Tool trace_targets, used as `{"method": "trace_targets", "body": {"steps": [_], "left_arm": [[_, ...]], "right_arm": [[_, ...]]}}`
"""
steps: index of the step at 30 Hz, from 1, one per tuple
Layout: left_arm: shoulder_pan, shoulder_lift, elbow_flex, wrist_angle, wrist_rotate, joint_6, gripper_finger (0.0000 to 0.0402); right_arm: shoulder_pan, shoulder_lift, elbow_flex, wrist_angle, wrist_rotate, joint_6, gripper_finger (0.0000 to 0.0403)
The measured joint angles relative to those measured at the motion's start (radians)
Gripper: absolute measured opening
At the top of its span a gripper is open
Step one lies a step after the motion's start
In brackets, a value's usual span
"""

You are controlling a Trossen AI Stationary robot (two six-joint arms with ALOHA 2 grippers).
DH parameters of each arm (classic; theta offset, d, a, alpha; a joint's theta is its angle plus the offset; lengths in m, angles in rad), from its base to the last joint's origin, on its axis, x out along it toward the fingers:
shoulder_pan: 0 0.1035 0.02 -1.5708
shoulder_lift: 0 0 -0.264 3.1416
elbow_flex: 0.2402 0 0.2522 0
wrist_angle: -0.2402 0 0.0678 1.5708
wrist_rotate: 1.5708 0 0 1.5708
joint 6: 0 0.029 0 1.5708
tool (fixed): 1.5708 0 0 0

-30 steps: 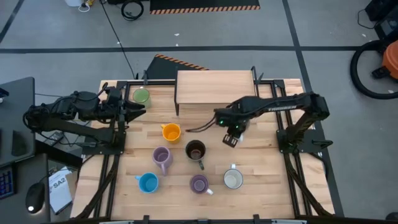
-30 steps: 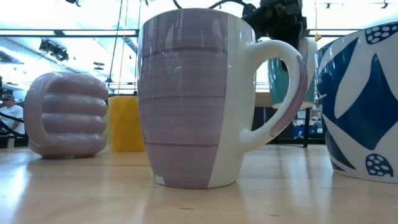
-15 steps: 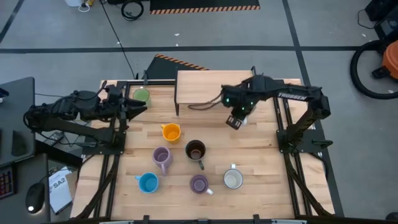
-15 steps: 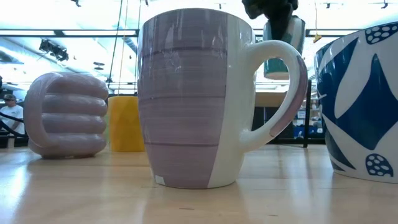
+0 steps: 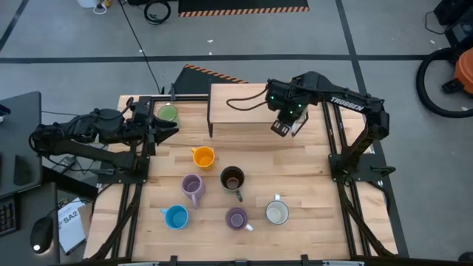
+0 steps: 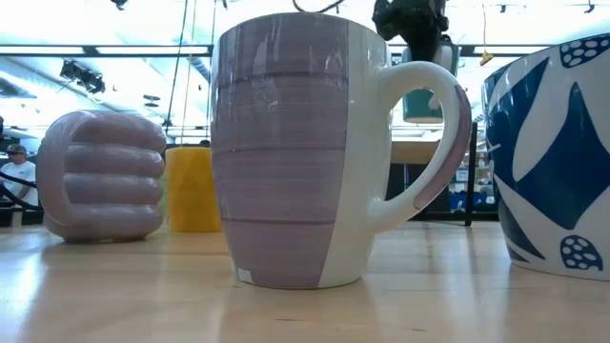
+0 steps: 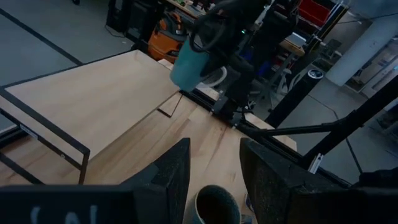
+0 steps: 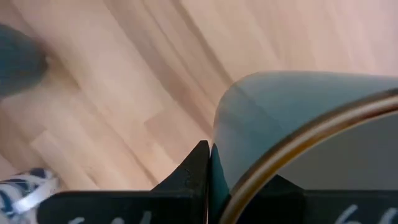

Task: Place coffee mugs
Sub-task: Put the blue and white mug on the shelf

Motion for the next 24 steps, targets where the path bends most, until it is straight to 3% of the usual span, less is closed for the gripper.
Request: {"method": "trace_targets", "body": {"steps": [10, 24], "left_arm": [[0.000, 0.013, 0.000, 0.002, 0.000, -0.007, 0.0146], [0.000, 0.039, 0.000, 0.001, -0.002, -0.008, 0.0146]], "right_arm": [[-0.106, 0.044, -0.003, 0.004, 0.003, -0.174, 0.0039], [-0.195, 0.078, -0.004, 0.027, -0.035, -0.274, 0.0039]]}}
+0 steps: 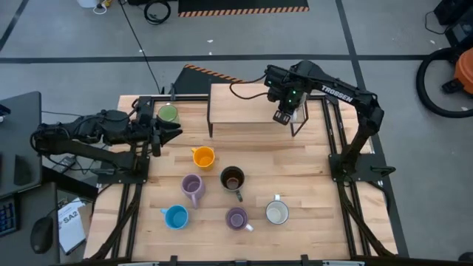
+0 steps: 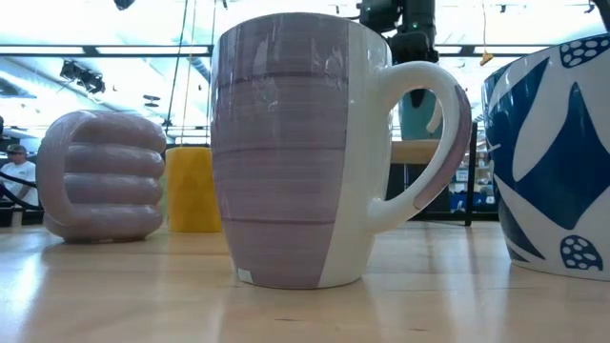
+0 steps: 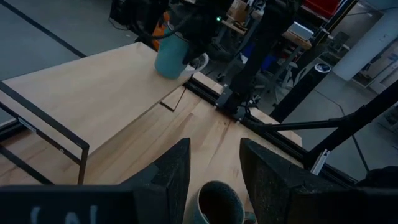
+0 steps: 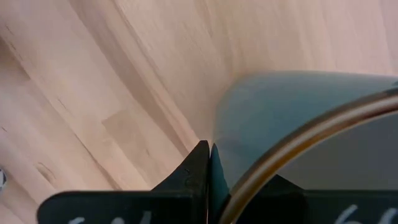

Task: Place coffee mugs
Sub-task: Put the blue and white mug on the shelf

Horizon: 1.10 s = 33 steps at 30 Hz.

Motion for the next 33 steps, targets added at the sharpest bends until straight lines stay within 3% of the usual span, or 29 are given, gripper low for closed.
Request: {"method": "trace_targets", "body": {"steps": [21, 33], "left_arm": [[0.000, 0.000, 0.000, 0.000, -0.016, 0.000, 0.0146], [0.000, 0.000, 0.000, 0.000, -0.027, -0.001, 0.0146]], "right_arm": [[-0.120, 0.005, -0.001, 0.030, -0.095, -0.109, 0.0039], [-0.141, 0.005, -0.001, 0.052, -0.073, -0.127, 0.0060]]}}
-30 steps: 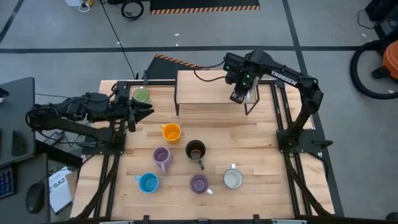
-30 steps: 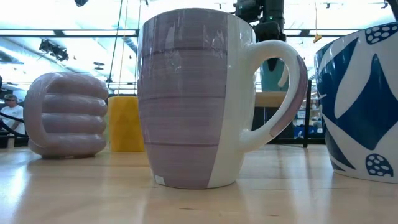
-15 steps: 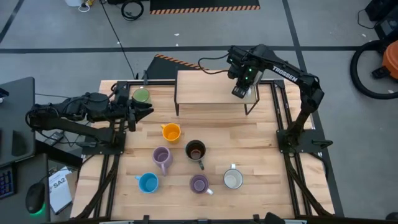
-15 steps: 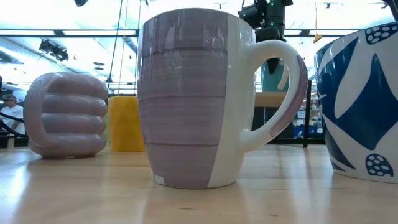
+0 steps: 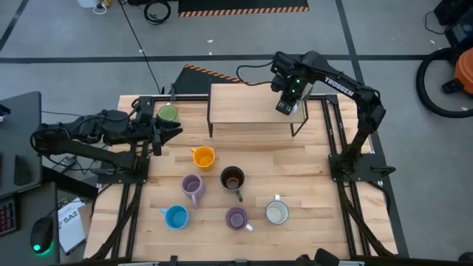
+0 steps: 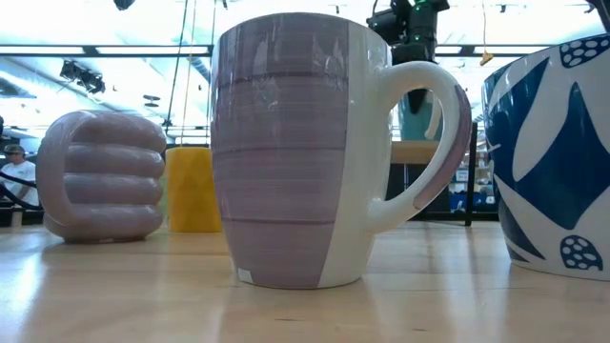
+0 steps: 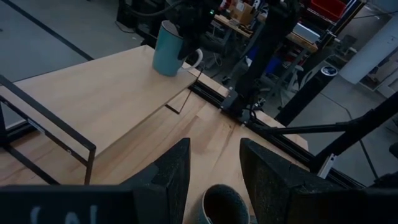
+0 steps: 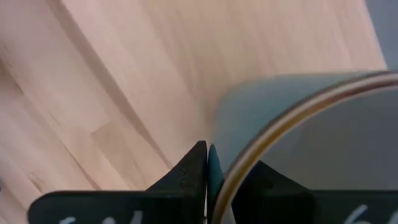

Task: Place coffee mugs
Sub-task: Put the blue and white mug on the shelf

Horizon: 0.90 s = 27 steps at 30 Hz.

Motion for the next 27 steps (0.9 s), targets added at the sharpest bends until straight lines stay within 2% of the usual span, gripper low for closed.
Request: {"method": "trace_targets", "body": {"steps": [7, 19, 27], "left_arm": [[0.000, 0.000, 0.000, 0.000, 0.000, -0.006, 0.0146], [0.000, 0.000, 0.000, 0.000, 0.000, -0.028, 0.0146], [0.000, 0.000, 0.000, 0.000, 0.000, -0.028, 0.0146]], "right_arm": [[-0.003, 0.000, 0.000, 0.025, 0.010, -0.003, 0.0072], [-0.029, -0.001, 0.000, 0.060, 0.004, 0.029, 0.0163], [-0.029, -0.002, 0.041, 0.011, 0.002, 0.026, 0.0178]]}}
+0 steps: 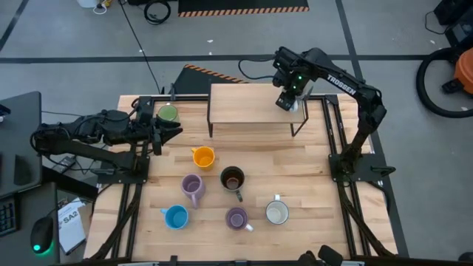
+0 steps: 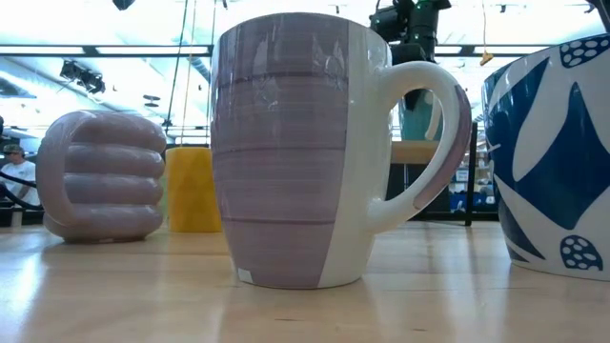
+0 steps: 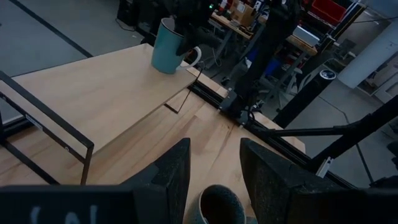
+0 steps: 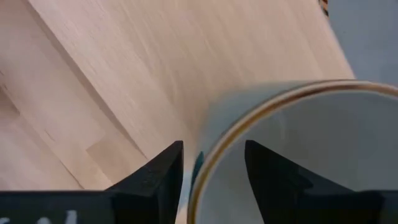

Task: Place coffee mugs
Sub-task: Put the blue and white mug on the shelf

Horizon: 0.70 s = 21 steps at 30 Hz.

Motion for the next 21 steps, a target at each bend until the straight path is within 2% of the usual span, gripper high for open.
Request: {"method": "trace_targets", "body": {"steps": [11, 17, 21], "left_arm": [[0.000, 0.000, 0.000, 0.000, 0.000, 0.000, 0.0146], [0.000, 0.000, 0.000, 0.000, 0.000, -0.001, 0.0146], [0.000, 0.000, 0.000, 0.000, 0.000, -0.004, 0.0146]], "right_arm": [[0.003, -0.002, 0.205, -0.082, 0.023, -0.065, 0.0178], [0.018, -0.029, 0.229, -0.085, 0.028, -0.090, 0.0179], [0.048, -0.061, 0.230, -0.085, 0.069, -0.143, 0.0178]]}}
